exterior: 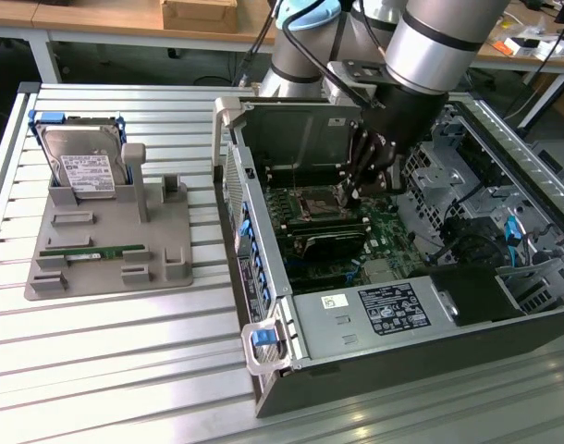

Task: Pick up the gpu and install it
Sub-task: 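Press down on the gpu until it lock into place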

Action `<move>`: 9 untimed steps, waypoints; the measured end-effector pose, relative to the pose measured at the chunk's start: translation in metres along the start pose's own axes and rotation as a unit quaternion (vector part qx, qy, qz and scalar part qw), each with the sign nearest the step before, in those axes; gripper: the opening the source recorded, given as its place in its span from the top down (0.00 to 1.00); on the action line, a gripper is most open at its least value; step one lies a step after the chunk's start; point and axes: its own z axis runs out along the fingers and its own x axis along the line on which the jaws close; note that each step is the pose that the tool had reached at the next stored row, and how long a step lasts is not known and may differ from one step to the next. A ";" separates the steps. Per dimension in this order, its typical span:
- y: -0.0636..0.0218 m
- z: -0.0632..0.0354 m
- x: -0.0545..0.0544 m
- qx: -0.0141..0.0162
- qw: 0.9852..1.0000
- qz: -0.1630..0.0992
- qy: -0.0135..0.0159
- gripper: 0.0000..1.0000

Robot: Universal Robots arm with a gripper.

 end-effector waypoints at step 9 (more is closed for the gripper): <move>-0.0002 0.0020 0.000 -0.006 0.989 0.150 -0.010 0.89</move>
